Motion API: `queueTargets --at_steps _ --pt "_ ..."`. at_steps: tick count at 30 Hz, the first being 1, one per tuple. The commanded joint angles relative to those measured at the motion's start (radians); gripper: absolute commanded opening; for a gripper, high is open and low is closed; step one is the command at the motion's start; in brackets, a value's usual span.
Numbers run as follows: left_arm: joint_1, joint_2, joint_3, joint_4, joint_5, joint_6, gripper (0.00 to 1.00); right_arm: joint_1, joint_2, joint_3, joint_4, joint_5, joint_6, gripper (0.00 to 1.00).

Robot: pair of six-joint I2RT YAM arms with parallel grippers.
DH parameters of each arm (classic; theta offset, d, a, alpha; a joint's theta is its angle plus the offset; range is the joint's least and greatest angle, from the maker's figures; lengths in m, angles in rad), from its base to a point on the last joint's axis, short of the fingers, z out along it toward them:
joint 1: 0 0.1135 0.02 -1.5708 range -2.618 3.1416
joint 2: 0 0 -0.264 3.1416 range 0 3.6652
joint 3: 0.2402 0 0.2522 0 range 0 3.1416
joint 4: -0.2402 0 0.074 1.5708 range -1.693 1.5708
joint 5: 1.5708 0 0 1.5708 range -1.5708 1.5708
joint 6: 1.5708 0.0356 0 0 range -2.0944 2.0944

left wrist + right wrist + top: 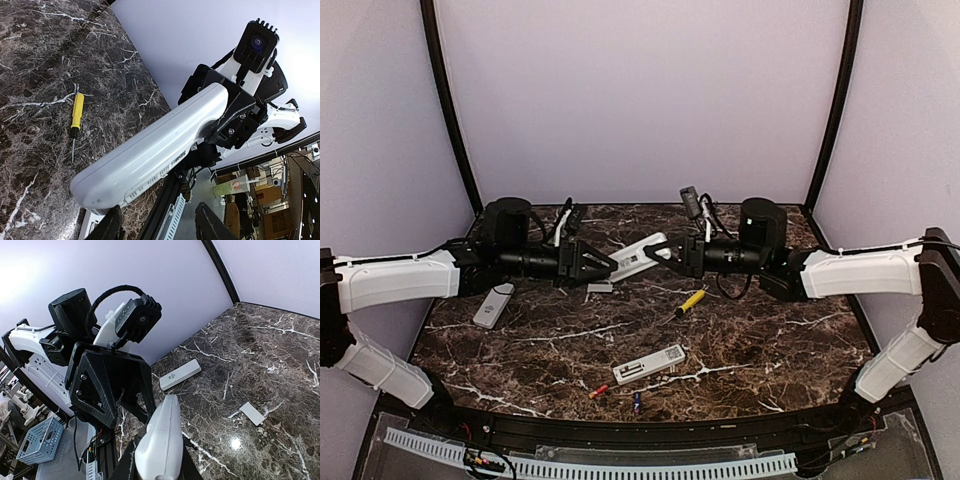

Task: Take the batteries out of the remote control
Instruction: Remove the battery cover from the remote control.

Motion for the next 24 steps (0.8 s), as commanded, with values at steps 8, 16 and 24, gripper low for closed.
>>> queueTargets --at_steps 8,16,24 --pt "0.002 0.000 -0.014 0.066 0.041 0.010 0.48 0.023 0.029 0.044 0.045 -0.091 -0.002 0.00" --pt "0.000 -0.002 -0.018 0.079 0.058 0.010 0.48 0.026 0.033 0.045 0.043 -0.078 -0.001 0.00" --pt "0.001 -0.053 -0.035 -0.017 -0.007 0.026 0.48 0.026 -0.034 0.001 0.005 0.076 -0.013 0.00"
